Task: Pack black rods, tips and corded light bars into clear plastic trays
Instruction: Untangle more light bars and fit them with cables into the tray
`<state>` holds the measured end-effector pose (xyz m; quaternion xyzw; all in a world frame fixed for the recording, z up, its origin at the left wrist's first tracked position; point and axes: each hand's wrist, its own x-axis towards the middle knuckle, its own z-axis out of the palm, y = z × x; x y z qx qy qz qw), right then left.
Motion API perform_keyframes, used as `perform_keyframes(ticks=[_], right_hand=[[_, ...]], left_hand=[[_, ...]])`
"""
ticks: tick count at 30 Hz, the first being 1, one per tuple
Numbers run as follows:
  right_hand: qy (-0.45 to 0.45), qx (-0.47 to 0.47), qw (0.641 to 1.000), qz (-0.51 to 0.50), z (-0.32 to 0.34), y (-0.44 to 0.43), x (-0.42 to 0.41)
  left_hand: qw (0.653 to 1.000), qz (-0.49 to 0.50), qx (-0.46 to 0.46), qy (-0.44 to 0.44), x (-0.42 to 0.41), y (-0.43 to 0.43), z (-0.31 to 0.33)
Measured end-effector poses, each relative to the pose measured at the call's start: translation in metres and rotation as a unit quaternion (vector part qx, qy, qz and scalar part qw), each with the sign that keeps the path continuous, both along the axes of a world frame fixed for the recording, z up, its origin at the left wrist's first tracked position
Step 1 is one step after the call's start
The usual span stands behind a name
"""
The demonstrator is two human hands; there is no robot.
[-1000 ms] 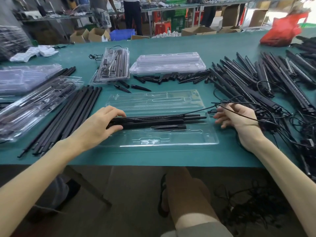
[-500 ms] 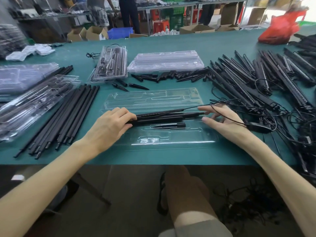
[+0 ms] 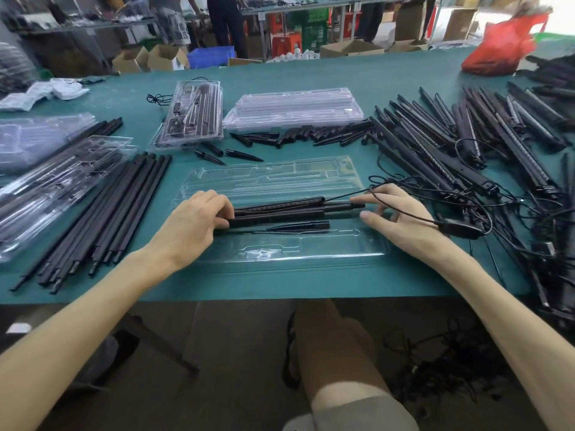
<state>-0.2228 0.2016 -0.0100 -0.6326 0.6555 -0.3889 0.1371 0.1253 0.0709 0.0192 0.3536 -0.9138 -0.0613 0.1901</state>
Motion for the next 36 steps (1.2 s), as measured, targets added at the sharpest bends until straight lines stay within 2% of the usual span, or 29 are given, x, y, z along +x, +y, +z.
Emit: perform_keyframes(ticks=[2,4,15,21,30,36], right_hand=[[-0.007,-0.004,1.0,0.002,0.001,0.0,-0.001],[-0.018,-0.004,1.0,0.006,0.002,0.0,-0.001],[-0.019,0.0,1.0,0.022,0.005,0.003,0.004],[-0.014,-0.005,1.0,0.021,0.004,0.003,0.004],[-0.014,-0.007,1.0,0.019,0.003,0.002,0.004],[-0.011,-0.007,1.0,0.02,0.003,0.002,0.004]], left_hand=[[0.998,0.002,0.056,0.017,0.003,-0.004,0.003],[0.997,0.001,0.07,0.023,0.005,-0.006,0.004],[0.999,-0.006,0.034,0.005,0.006,-0.004,0.0],[0.997,-0.019,0.074,0.001,0.009,-0.006,0.005],[0.998,-0.037,-0.013,0.043,0.001,-0.006,-0.001],[0.996,-0.039,0.05,0.059,-0.027,-0.002,-0.008]])
